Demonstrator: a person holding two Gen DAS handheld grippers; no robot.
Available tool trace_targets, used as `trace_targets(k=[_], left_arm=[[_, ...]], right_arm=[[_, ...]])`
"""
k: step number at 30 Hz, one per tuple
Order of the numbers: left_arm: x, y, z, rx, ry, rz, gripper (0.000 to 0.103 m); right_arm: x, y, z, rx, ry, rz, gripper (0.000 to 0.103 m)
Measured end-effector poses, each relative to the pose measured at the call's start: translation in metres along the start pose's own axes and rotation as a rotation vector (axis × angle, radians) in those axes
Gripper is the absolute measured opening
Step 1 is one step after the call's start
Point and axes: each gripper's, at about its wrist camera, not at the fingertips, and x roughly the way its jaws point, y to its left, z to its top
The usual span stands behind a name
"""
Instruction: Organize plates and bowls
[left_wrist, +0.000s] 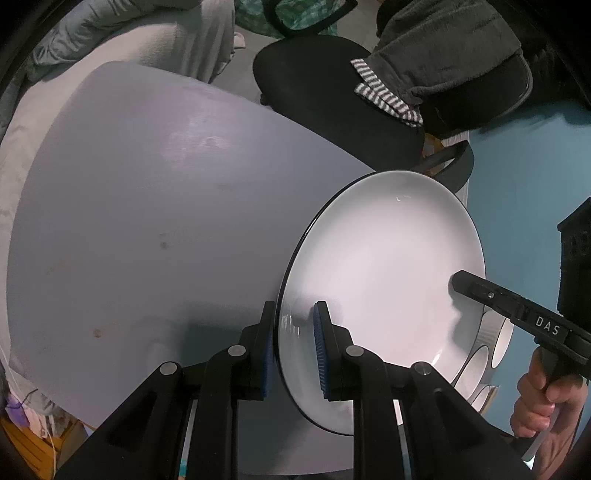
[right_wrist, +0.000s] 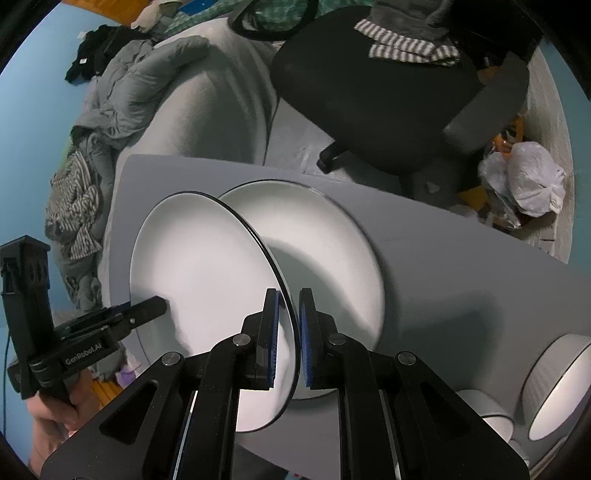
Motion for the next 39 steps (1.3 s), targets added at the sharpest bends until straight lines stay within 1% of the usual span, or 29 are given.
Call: trace_targets(k=[6, 8, 14, 19, 21, 25, 28, 30, 32, 34, 36, 37, 38, 39], left_arm=[[0.016, -0.015, 0.005, -0.002, 0.03, 0.02, 0.018], [0.019, -0.019, 0.007, 0.01, 0.032, 0.045, 0.018], [0.022, -0.022, 0.012, 0.014, 0.039, 0.063, 0.018], [0.028, -0.031, 0.02, 0.02, 0.055, 0.084, 0.018], [0.027, -0.034, 0.022, 0.034, 0.05, 0.097, 0.019], [0.028, -0.039, 0.025, 0.053, 0.058, 0.109, 0.022], [0.027, -0.042, 0.027, 0.065, 0.055, 0.12, 0.025], [0.025, -0.045, 0.027, 0.076, 0.053, 0.126, 0.028], [0.023, -0.046, 0.026, 0.084, 0.05, 0.124, 0.031], [0.021, -0.046, 0.023, 0.085, 0.044, 0.123, 0.033], [0.018, -0.044, 0.022, 0.08, 0.038, 0.121, 0.038], [0.017, -0.044, 0.021, 0.078, 0.033, 0.119, 0.04], [0.015, -0.044, 0.019, 0.078, 0.028, 0.12, 0.042], [0.014, -0.044, 0.019, 0.08, 0.025, 0.122, 0.045]], right_arm=[[0.002, -0.022, 0.004, 0.017, 0.022, -0.008, 0.011], [0.004, -0.026, 0.006, 0.022, 0.034, -0.005, 0.011], [0.008, -0.03, 0.009, 0.032, 0.048, 0.007, 0.011], [0.011, -0.036, 0.009, 0.066, 0.063, 0.014, 0.011], [0.012, -0.038, 0.01, 0.078, 0.07, -0.004, 0.011], [0.009, -0.041, 0.01, 0.116, 0.074, 0.022, 0.011], [0.008, -0.039, 0.012, 0.12, 0.09, 0.008, 0.013], [0.006, -0.036, 0.012, 0.128, 0.101, -0.005, 0.016], [0.004, -0.035, 0.013, 0.136, 0.105, -0.005, 0.026], [0.003, -0.032, 0.014, 0.14, 0.114, -0.008, 0.032], [0.002, -0.028, 0.013, 0.125, 0.113, -0.045, 0.042], [0.0, -0.026, 0.014, 0.114, 0.106, -0.084, 0.053], [-0.002, -0.025, 0.014, 0.106, 0.096, -0.111, 0.056], [-0.005, -0.023, 0.014, 0.094, 0.083, -0.134, 0.056]])
